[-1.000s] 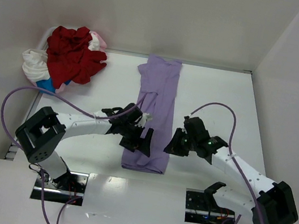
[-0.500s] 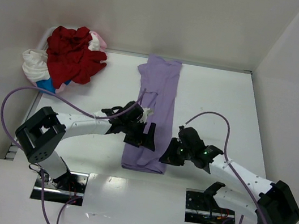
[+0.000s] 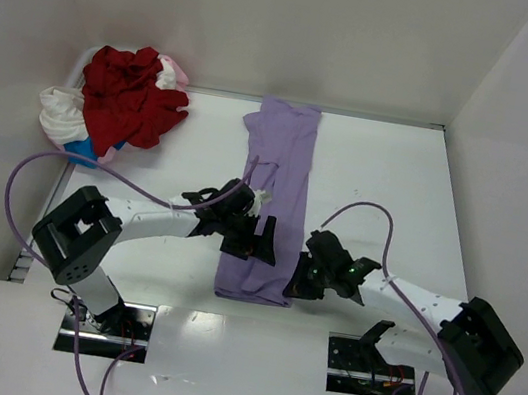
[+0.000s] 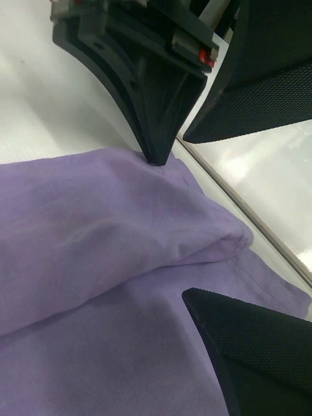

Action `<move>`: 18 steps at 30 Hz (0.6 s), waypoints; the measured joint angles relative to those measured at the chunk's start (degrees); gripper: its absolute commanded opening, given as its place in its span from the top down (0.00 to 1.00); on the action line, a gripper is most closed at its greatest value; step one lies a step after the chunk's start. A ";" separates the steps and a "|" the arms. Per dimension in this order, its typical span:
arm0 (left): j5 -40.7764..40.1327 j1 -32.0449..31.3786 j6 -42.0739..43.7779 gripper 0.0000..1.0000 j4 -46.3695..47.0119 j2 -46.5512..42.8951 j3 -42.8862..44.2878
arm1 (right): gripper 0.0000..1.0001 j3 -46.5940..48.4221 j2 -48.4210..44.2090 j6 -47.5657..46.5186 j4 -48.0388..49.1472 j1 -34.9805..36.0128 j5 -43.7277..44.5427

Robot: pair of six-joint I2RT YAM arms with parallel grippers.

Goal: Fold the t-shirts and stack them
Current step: Grab the bottom of the folded rectangular tshirt with both arms

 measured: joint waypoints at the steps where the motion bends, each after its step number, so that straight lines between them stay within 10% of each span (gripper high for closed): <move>1: -0.02 0.00 -0.02 0.00 0.00 0.11 0.00 | 0.91 0.11 0.90 -0.31 0.09 0.31 0.07; 18: -3.10 0.00 0.55 0.00 -2.51 3.87 4.07 | 1.00 2.49 3.21 -4.07 -4.90 3.91 -0.24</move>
